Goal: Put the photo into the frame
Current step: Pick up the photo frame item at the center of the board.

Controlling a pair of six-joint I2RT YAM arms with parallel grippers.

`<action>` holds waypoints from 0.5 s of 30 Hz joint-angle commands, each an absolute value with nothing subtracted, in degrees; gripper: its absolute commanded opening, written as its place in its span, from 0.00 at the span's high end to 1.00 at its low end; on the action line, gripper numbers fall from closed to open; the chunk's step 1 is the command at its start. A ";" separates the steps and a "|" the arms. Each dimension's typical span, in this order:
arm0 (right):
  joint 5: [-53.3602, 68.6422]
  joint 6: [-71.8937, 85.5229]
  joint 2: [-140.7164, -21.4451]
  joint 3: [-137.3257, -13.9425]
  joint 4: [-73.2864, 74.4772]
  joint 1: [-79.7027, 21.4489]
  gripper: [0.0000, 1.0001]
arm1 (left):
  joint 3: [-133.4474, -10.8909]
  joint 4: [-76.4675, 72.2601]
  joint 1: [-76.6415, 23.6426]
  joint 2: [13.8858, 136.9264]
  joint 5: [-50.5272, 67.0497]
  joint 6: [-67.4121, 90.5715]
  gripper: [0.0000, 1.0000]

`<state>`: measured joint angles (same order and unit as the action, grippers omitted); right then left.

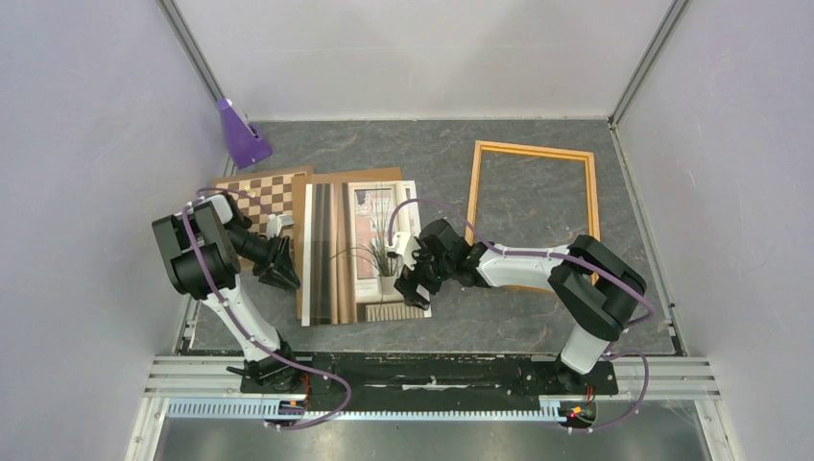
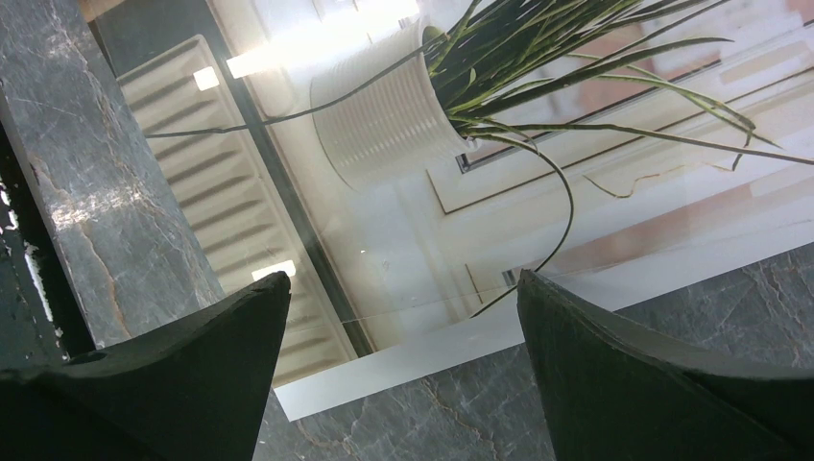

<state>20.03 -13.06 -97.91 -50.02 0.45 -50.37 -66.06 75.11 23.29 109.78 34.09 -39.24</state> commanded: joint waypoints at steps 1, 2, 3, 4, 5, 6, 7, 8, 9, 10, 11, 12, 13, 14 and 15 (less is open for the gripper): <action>20.74 -12.57 -99.77 -50.01 -1.41 -50.80 0.08 | -67.75 75.36 25.14 111.35 38.38 -37.46 0.54; 20.88 -12.57 -99.79 -50.01 -1.41 -50.87 0.08 | -67.89 75.36 25.30 111.50 38.48 -37.47 0.54; 20.74 -12.57 -99.76 -50.01 -1.41 -50.80 0.08 | -68.02 75.40 25.45 111.61 38.50 -37.53 0.52; 20.74 -12.57 -99.79 -50.03 -1.41 -50.76 0.08 | -68.03 75.40 25.44 111.75 38.42 -37.54 0.52; 20.81 -12.63 -99.76 -50.08 -1.41 -50.80 0.08 | -68.07 75.35 25.49 111.94 38.47 -37.61 0.51; 20.78 -12.63 -99.77 -50.05 -1.41 -50.82 0.08 | -68.10 75.32 25.49 112.02 38.38 -37.68 0.50; 20.74 -12.59 -99.77 -50.03 -1.41 -50.80 0.08 | -68.07 75.31 25.53 112.04 38.24 -37.73 0.49; 20.71 -12.62 -99.76 -50.01 -1.41 -50.80 0.09 | -68.03 75.09 25.58 112.07 38.20 -37.98 0.49; 20.68 -12.66 -99.76 -49.97 -1.41 -50.81 0.08 | -67.90 74.92 25.57 112.12 37.96 -37.93 0.48; 20.66 -12.66 -99.76 -49.93 -1.41 -50.82 0.08 | -67.73 74.52 25.58 112.00 37.66 -37.83 0.48; 20.62 -12.65 -99.83 -49.92 -1.41 -50.85 0.08 | -67.53 74.08 25.56 111.98 37.32 -37.79 0.47; 20.62 -12.66 -99.78 -49.92 -1.41 -50.81 0.08 | -67.35 73.78 25.53 111.97 37.04 -37.83 0.47; 20.62 -12.68 -99.77 -49.92 -1.41 -50.83 0.08 | -67.17 73.59 25.57 112.08 36.71 -37.90 0.46; 20.61 -12.72 -99.77 -49.92 -1.41 -50.80 0.08 | -67.07 73.41 25.61 112.10 36.41 -37.96 0.45; 20.62 -12.74 -99.81 -49.84 -1.41 -50.80 0.08 | -66.98 73.28 25.66 112.06 36.15 -37.97 0.44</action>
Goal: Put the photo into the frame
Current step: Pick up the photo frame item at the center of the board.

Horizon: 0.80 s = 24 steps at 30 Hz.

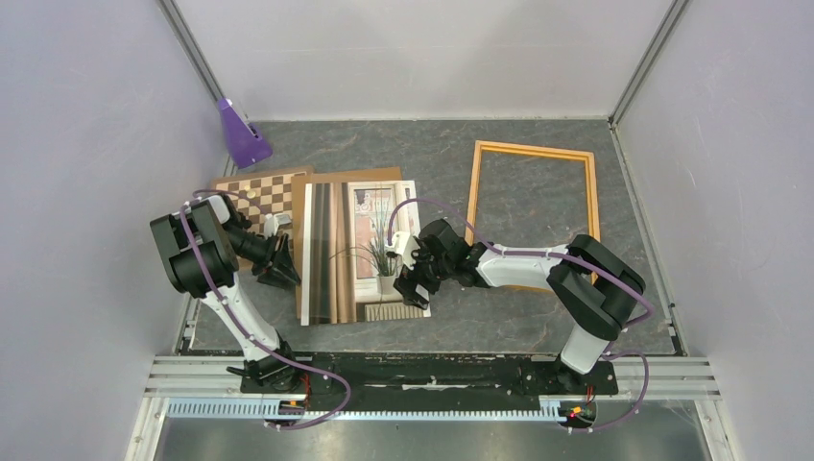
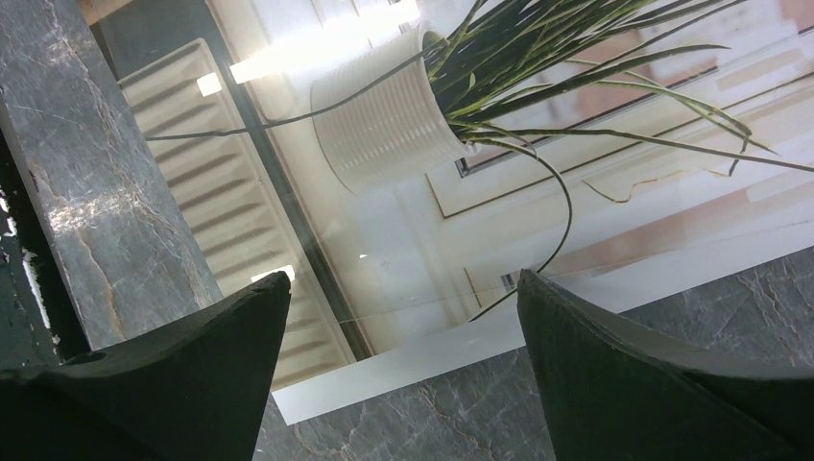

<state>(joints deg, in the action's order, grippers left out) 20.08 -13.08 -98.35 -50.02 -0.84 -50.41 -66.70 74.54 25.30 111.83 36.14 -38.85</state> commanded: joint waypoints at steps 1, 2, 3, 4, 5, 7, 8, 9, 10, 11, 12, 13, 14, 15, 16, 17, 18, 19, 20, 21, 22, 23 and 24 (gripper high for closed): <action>20.60 -12.73 -99.80 -49.85 -1.41 -50.82 0.08 | -66.97 73.00 25.64 111.98 35.77 -38.05 0.42; 20.71 -12.74 -99.83 -49.83 -1.41 -50.80 0.08 | -66.97 72.81 25.66 111.89 35.36 -38.20 0.41; 20.74 -12.74 -99.84 -49.83 -1.41 -50.80 0.08 | -66.97 72.54 25.74 111.71 35.09 -38.09 0.40; 20.68 -12.74 -99.76 -49.83 -1.41 -50.80 0.08 | -66.93 72.44 25.83 111.59 34.98 -38.14 0.40; 20.70 -12.74 -99.85 -49.83 -1.41 -50.83 0.09 | -66.95 72.48 25.84 111.54 35.13 -38.14 0.39; 20.66 -12.74 -99.88 -49.92 -1.41 -50.80 0.08 | -66.88 72.58 25.74 111.68 35.51 -38.34 0.38; 20.73 -12.74 -99.85 -49.92 -1.41 -50.84 0.08 | -66.97 73.03 25.82 111.76 35.78 -38.88 0.38; 20.73 -12.74 -99.85 -50.00 -1.41 -50.83 0.09 | -66.97 73.58 25.81 111.96 36.15 -39.37 0.38; 20.73 -12.74 -99.86 -50.00 -1.41 -50.80 0.08 | -66.97 74.05 25.76 112.01 36.67 -39.81 0.39; 20.62 -12.81 -99.85 -50.01 -1.41 -50.80 0.08 | -66.97 74.58 25.78 112.03 37.03 -40.37 0.40; 20.58 -12.83 -99.89 -50.01 -1.41 -50.86 0.08 | -66.89 75.18 25.76 111.94 37.60 -41.26 0.41; 20.54 -12.83 -99.87 -50.01 -1.41 -50.80 0.08 | -66.73 75.64 25.75 111.81 38.04 -41.83 0.42; 20.52 -12.83 -99.90 -50.01 -1.41 -50.80 0.09 | -66.50 75.91 25.75 111.63 38.19 -42.16 0.44; 20.54 -12.83 -99.92 -50.09 -1.32 -50.82 0.08 | -66.31 76.14 25.71 111.39 38.19 -42.47 0.46; 20.55 -12.83 -99.85 -50.02 -1.32 -50.82 0.09 | -66.33 76.70 25.75 111.29 38.30 -43.06 0.48; 20.46 -12.83 -99.84 -50.02 -1.32 -50.81 0.09 | -66.27 77.21 25.75 111.15 38.26 -43.35 0.51; 20.51 -12.83 -99.85 -50.01 -1.32 -50.82 0.09 | -66.35 77.53 25.75 110.84 38.32 -43.54 0.52; 20.50 -12.82 -99.85 -50.03 -1.32 -50.80 0.09 | -66.40 77.95 25.75 110.52 38.41 -43.74 0.53; 20.48 -12.83 -99.97 -50.09 -1.32 -50.83 0.09 | -66.55 78.26 25.77 110.19 38.56 -43.99 0.54; 20.53 -12.83 -99.97 -50.02 -1.32 -50.81 0.09 | -66.74 78.81 25.75 109.83 38.62 -44.15 0.55; 20.49 -12.91 -99.91 -49.97 -1.32 -50.80 0.09 | -67.02 79.24 25.76 109.48 38.75 -44.37 0.56; 20.52 -12.92 -99.85 -50.01 -1.32 -50.84 0.09 | -67.27 79.61 25.81 109.20 38.85 -44.40 0.57; 20.39 -12.92 -99.80 -50.01 -1.32 -50.80 0.09 | -67.44 80.05 25.75 108.86 39.08 -44.50 0.58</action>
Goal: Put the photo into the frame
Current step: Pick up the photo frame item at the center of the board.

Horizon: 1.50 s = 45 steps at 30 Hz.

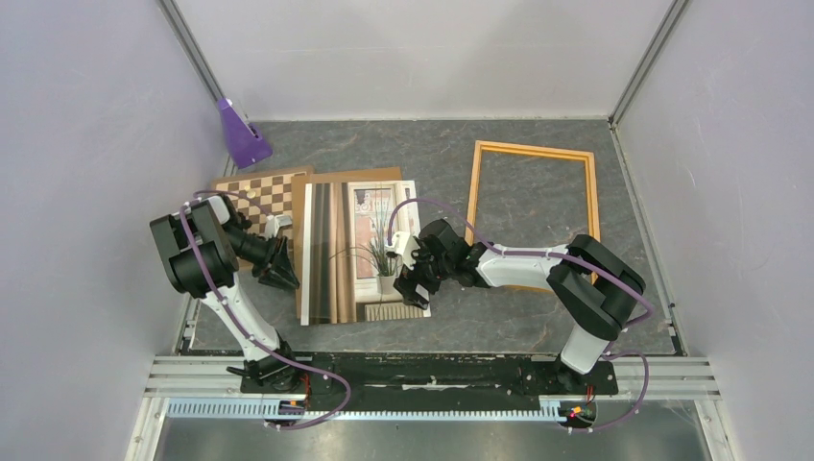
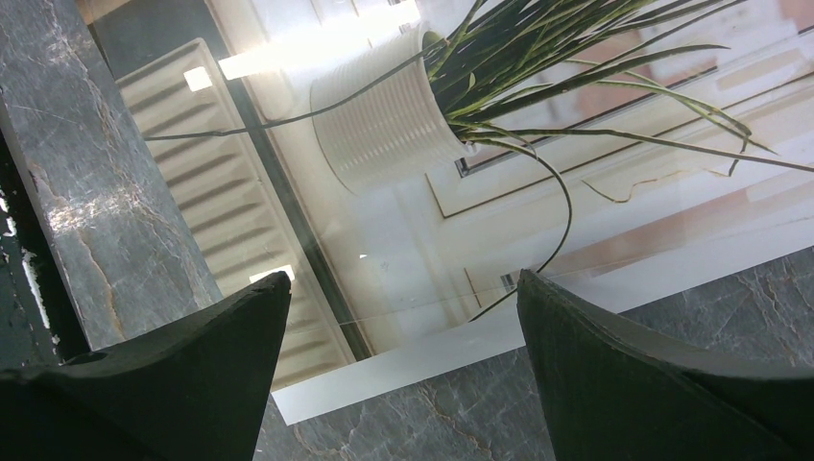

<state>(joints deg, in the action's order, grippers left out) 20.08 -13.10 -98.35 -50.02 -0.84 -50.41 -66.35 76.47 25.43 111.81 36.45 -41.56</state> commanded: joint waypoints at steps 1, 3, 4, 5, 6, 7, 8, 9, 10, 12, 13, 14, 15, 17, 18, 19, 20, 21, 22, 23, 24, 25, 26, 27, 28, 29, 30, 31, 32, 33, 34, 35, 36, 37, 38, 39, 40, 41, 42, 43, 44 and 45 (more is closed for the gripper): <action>20.42 -12.92 -99.76 -50.01 -1.32 -50.80 0.09 | -67.65 80.44 25.71 108.69 39.39 -44.69 0.58; 20.46 -12.92 -99.80 -50.01 -1.32 -50.85 0.09 | -68.28 81.61 25.74 108.39 39.85 -44.93 0.60; 20.46 -12.91 -99.81 -50.01 -1.32 -50.80 0.09 | -68.44 81.86 25.75 108.23 39.99 -44.93 0.61; 20.47 -13.00 -99.80 -50.01 -1.32 -50.80 0.09 | -68.53 82.12 25.75 107.94 40.14 -44.99 0.61; 20.39 -13.01 -99.83 -50.01 -1.32 -50.80 0.09 | -68.64 82.34 25.75 107.78 40.28 -44.96 0.62; 20.39 -13.01 -99.77 -50.01 -1.32 -50.80 0.09 | -68.79 82.67 25.75 107.63 40.59 -45.13 0.64; 20.41 -12.97 -99.76 -50.00 -1.32 -50.87 0.09 | -68.89 83.10 25.73 107.51 40.88 -45.20 0.65; 20.39 -13.01 -99.76 -50.03 -1.32 -50.85 0.09 | -69.00 83.41 25.76 107.51 41.19 -45.42 0.66; 20.34 -13.01 -99.76 -50.05 -1.32 -50.80 0.09 | -68.99 83.66 25.75 107.43 41.45 -45.40 0.68; 20.26 -13.10 -99.78 -49.99 -1.33 -50.80 0.09 | -69.13 84.01 25.75 107.32 41.87 -45.61 0.70; 20.07 -13.18 -99.80 -50.01 -1.32 -50.80 0.09 | -69.17 84.25 25.74 107.18 42.07 -45.61 0.72; 20.00 -13.27 -99.76 -50.01 -1.32 -50.80 0.09 | -69.25 84.48 25.75 107.10 42.33 -45.70 0.74; 20.00 -13.27 -99.69 -49.93 -1.32 -50.84 0.09 | -69.32 84.68 25.75 106.80 42.50 -45.74 0.75; 19.88 -13.36 -99.61 -49.93 -1.32 -50.85 0.09 | -69.58 85.10 25.75 106.39 42.80 -45.76 0.79; 19.79 -13.36 -99.60 -49.92 -1.32 -50.81 0.09 | -69.77 85.36 25.75 106.15 42.84 -45.86 0.81; 19.72 -13.41 -99.50 -49.92 -1.32 -50.81 0.09 | -70.08 85.59 25.72 105.79 42.89 -45.79 0.83; 19.61 -13.44 -99.36 -49.92 -1.32 -50.80 0.09 | -70.30 85.93 25.71 105.51 42.89 -45.79 0.86; 19.50 -13.40 -99.28 -50.00 -1.32 -50.84 0.09 | -70.78 86.30 25.75 105.20 42.89 -45.74 0.90; 19.23 -13.47 -99.11 -50.01 -1.33 -50.80 0.09 | -71.19 86.54 25.75 104.96 42.89 -45.69 0.93; 18.99 -13.53 -98.78 -50.09 -1.38 -50.80 0.09 | -71.70 86.87 25.75 104.54 42.94 -45.42 0.97; 18.61 -13.61 -98.37 -50.18 -1.32 -50.87 0.09 | -72.16 87.01 25.75 104.25 42.98 -45.13 0.97; 17.96 -13.70 -97.82 -50.25 -1.35 -50.80 0.08 | -72.61 87.18 25.75 103.78 42.98 -44.78 0.98; 17.19 -13.84 -97.05 -50.32 -1.40 -50.82 0.07 | -73.21 87.28 25.75 103.39 43.00 -44.47 0.98; 16.22 -14.01 -96.38 -50.44 -1.32 -50.75 0.06 | -73.73 87.56 25.75 102.85 43.07 -44.20 0.98; 15.31 -14.27 -95.29 -50.61 -1.25 -50.72 0.05 | -74.40 87.62 25.68 102.33 43.13 -43.92 0.98; 14.25 -14.41 -94.49 -50.77 -1.19 -50.71 0.03 | -75.09 87.83 25.61 101.70 43.15 -43.59 0.98; 13.55 -14.50 -93.44 -51.14 -0.94 -50.71 0.02 | -75.82 87.89 25.50 101.17 43.03 -43.13 0.98; 12.80 -14.67 -92.54 -51.53 -0.67 -50.79 0.02 | -76.46 87.89 25.41 100.50 42.99 -42.53 0.98; 12.08 -14.84 -91.47 -51.97 -0.54 -50.66 0.02 | -77.29 87.88 25.24 99.84 42.91 -41.93 0.98; 11.11 -14.85 -90.60 -52.46 -0.40 -50.63 0.02 | -78.00 87.84 24.98 99.19 42.79 -41.24 0.98; 10.47 -14.85 -89.69 -53.08 -0.20 -50.59 0.02 | -78.89 87.89 24.77 98.46 42.80 -40.48 0.98; 9.90 -14.81 -88.88 -53.87 -0.10 -50.54 0.02 | -79.82 88.05 24.43 97.52 42.72 -39.75 0.98; 8.97 -14.64 -88.17 -54.83 -0.09 -50.54 0.02 | -80.74 87.99 24.04 96.69 42.58 -38.90 0.98; 7.90 -14.23 -87.57 -55.78 1.03 -50.45 0.02 | -81.72 88.01 23.47 95.86 42.44 -38.05 0.98; 6.80 -13.96 -87.12 -56.65 1.88 -50.41 0.02 | -82.50 88.05 22.77 94.90 42.29 -37.17 0.98; 5.96 -13.64 -86.72 -57.69 2.44 -50.20 0.02 | -83.58 88.06 21.81 93.84 42.27 -36.14 0.98; 4.84 -13.26 -86.23 -58.59 2.83 -49.96 0.02 | -84.47 88.05 20.79 93.03 42.28 -35.29 0.98; 3.71 -12.86 -85.88 -59.63 3.33 -49.64 0.02 | -85.62 88.01 19.74 92.02 42.08 -34.14 0.98; 2.78 -12.41 -85.58 -60.76 4.04 -49.33 0.02 | -86.83 87.88 18.54 91.30 41.95 -32.71 0.98; 1.78 -11.95 -85.33 -61.71 4.65 -49.02 0.02 | -88.01 87.78 17.47 90.54 41.95 -31.49 0.98; 0.87 -11.49 -85.04 -62.82 5.16 -48.58 0.02 | -89.70 87.64 16.20 89.91 41.97 -30.00 0.98; 0.36 -10.95 -84.76 -63.57 5.63 -48.13 0.02 | -91.01 87.32 14.93 89.39 41.67 -28.44 0.98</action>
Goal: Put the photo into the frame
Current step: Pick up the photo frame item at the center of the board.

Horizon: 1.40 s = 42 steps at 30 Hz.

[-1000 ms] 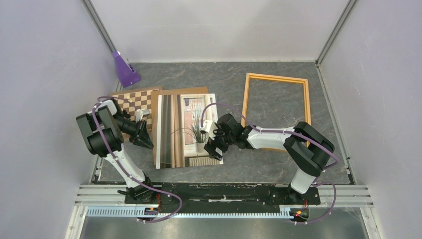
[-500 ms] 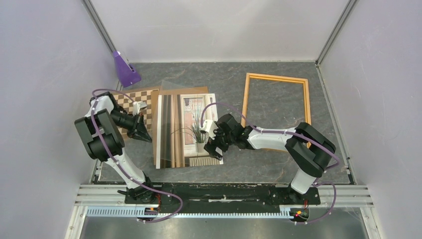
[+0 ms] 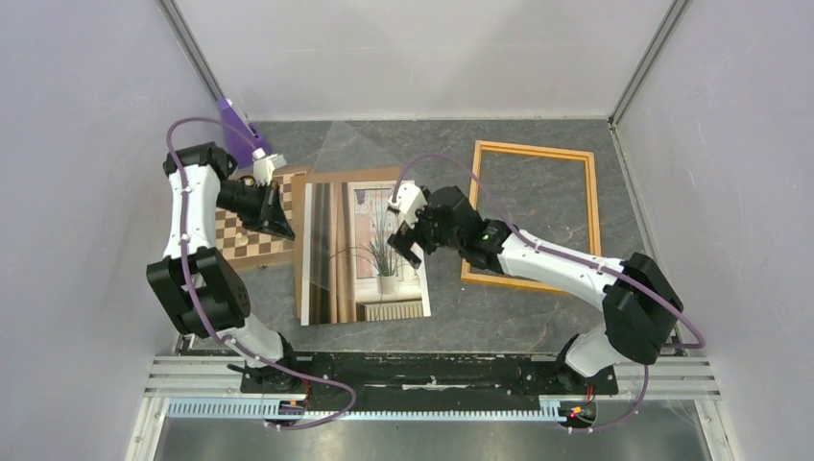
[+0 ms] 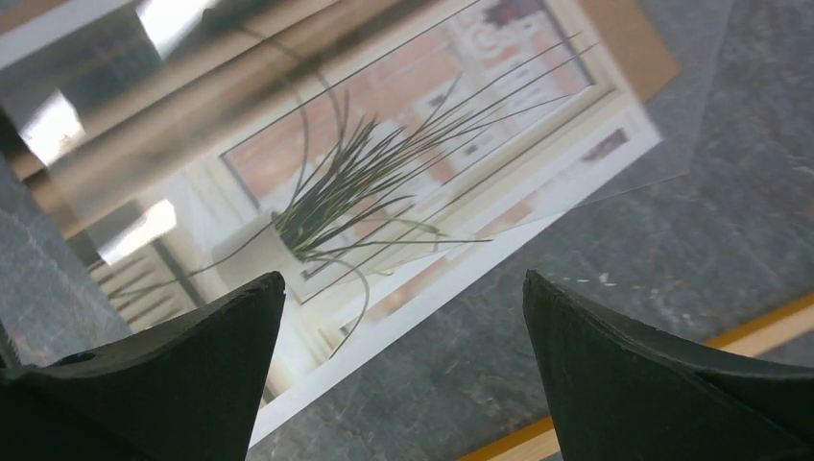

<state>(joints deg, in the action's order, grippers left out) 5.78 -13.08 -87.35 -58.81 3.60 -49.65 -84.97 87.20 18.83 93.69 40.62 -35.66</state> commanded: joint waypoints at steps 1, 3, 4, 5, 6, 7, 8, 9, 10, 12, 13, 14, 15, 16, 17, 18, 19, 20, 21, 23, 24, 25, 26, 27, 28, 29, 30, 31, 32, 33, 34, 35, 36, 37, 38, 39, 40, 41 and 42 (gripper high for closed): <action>-1.87 -10.62 -84.47 -64.67 6.06 -47.84 0.02 | -92.98 87.09 13.81 88.97 41.49 -26.70 0.98; -3.88 -9.83 -83.71 -66.36 6.64 -46.97 0.02 | -97.07 86.87 11.21 88.52 41.17 -23.44 0.98; -4.52 -9.53 -83.43 -66.88 6.72 -46.65 0.02 | -98.68 86.88 10.08 88.42 40.89 -22.21 0.98; -5.18 -9.12 -83.12 -67.59 6.98 -46.28 0.02 | -100.53 86.84 8.75 88.38 40.43 -20.81 0.98; -5.61 -8.84 -82.90 -68.11 7.19 -46.00 0.02 | -101.97 86.74 7.71 88.40 39.95 -19.55 0.98; -6.01 -8.52 -82.69 -68.81 7.42 -45.69 0.02 | -103.46 86.42 6.65 88.35 39.70 -18.10 0.98; -6.42 -8.01 -82.55 -69.34 7.76 -45.40 0.02 | -104.86 86.29 5.50 88.38 39.15 -16.97 0.98; -6.63 -7.50 -82.41 -69.97 7.98 -44.93 0.02 | -106.42 85.99 4.47 88.35 38.61 -15.56 0.98; -6.64 -6.75 -82.32 -70.44 8.24 -44.40 0.02 | -107.98 85.65 3.10 88.40 37.65 -14.19 0.98; -6.66 -5.20 -82.17 -71.77 8.82 -43.21 0.02 | -111.09 84.92 0.76 88.36 35.16 -11.89 0.98; -6.69 -4.29 -82.04 -72.32 9.03 -42.71 0.02 | -112.78 84.50 -1.77 88.52 33.64 -10.95 0.98; -6.32 -3.24 -81.95 -72.94 9.25 -42.01 0.02 | -114.26 84.43 -3.27 88.87 31.66 -10.07 0.98; -5.91 -2.39 -81.83 -73.55 9.38 -41.27 0.02 | -115.74 84.25 -4.79 89.20 30.37 -9.05 0.98; -5.36 -1.39 -81.88 -74.10 9.63 -40.65 0.02 | -116.86 84.11 -6.29 89.52 29.05 -8.18 0.98; -4.80 -0.45 -81.86 -74.71 9.80 -39.89 0.02 | -117.69 84.00 -7.68 89.87 27.50 -7.51 0.98; -4.03 0.65 -81.81 -75.23 10.00 -39.05 0.02 | -118.18 83.57 -9.36 89.92 26.00 -7.05 0.98; -2.97 2.45 -81.91 -75.67 10.07 -38.27 0.02 | -118.30 82.82 -10.81 89.86 23.70 -6.78 0.98; -2.27 3.39 -81.86 -76.20 10.20 -37.35 0.02 | -118.39 82.26 -12.67 89.68 22.02 -6.76 0.98; -1.30 4.35 -81.91 -76.64 10.34 -36.71 0.02 | -118.39 81.61 -13.79 89.65 21.40 -6.68 0.98; 0.59 6.46 -81.71 -77.66 10.49 -34.78 0.02 | -119.10 81.23 -16.45 90.03 21.09 -6.66 0.98; 2.34 7.38 -81.66 -78.13 10.54 -34.08 0.02 | -119.18 80.91 -18.06 90.01 19.96 -6.81 0.98; 3.17 8.12 -81.55 -78.75 10.72 -33.49 0.02 | -118.69 80.28 -19.94 89.82 18.97 -6.99 0.98; 3.69 8.68 -81.48 -79.32 10.97 -32.98 0.02 | -117.99 79.42 -21.55 89.49 17.57 -6.89 0.98; 4.44 9.35 -81.38 -79.96 11.22 -32.39 0.02 | -117.37 78.50 -23.56 89.09 16.11 -6.80 0.98; 4.95 9.98 -81.28 -80.42 11.53 -31.91 0.02 | -116.75 77.67 -25.66 88.76 14.46 -6.62 0.98; 5.64 10.63 -81.12 -81.02 11.71 -31.25 0.02 | -116.43 76.99 -27.07 88.63 13.44 -6.55 0.98; 6.56 11.44 -80.99 -81.58 11.77 -30.61 0.02 | -116.08 76.55 -28.61 88.58 11.93 -6.37 0.98; 7.46 12.20 -80.80 -82.00 11.80 -30.00 0.02 | -115.67 75.74 -29.89 88.37 10.18 -6.24 0.98; 8.46 13.46 -80.65 -82.32 11.78 -29.30 0.02 | -114.93 74.76 -31.41 88.15 8.56 -6.10 0.98; 9.24 14.41 -80.47 -82.63 11.73 -28.68 0.02 | -114.10 73.89 -32.77 87.83 6.58 -5.87 0.98; 10.31 15.69 -80.38 -82.83 11.69 -27.92 0.03 | -113.31 72.79 -34.32 87.53 5.12 -5.39 0.98; 10.99 16.81 -80.21 -82.84 11.61 -27.34 0.03 | -112.51 71.94 -35.67 87.42 3.72 -4.71 0.98; 11.62 18.05 -79.90 -82.68 11.52 -26.64 0.03 | -112.33 71.43 -36.73 87.57 2.47 -4.37 0.98; 12.01 19.32 -79.47 -82.12 11.54 -25.82 0.03 | -112.32 71.08 -38.10 87.88 0.79 -4.01 0.98; 12.47 20.50 -78.93 -81.34 11.12 -25.15 0.04 | -112.32 70.80 -38.84 88.09 0.20 -3.84 0.98; 13.31 21.75 -78.41 -80.33 10.74 -24.20 0.04 | -112.32 70.47 -39.62 88.40 -1.58 -3.68 0.98; 13.76 22.59 -77.96 -79.32 10.32 -23.50 0.05 | -112.36 70.26 -40.06 88.84 -1.92 -3.39 0.98; 14.29 23.55 -77.44 -78.11 9.95 -22.68 0.05 | -112.61 70.23 -40.52 89.22 -1.94 -3.12 0.98; 14.81 24.18 -77.02 -77.02 9.45 -21.86 0.06 | -112.97 70.35 -40.91 89.74 -2.17 -2.99 0.98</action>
<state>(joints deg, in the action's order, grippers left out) 11.16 18.41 -80.09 -79.66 12.45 -24.36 -112.12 73.93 -39.48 89.95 2.94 -6.00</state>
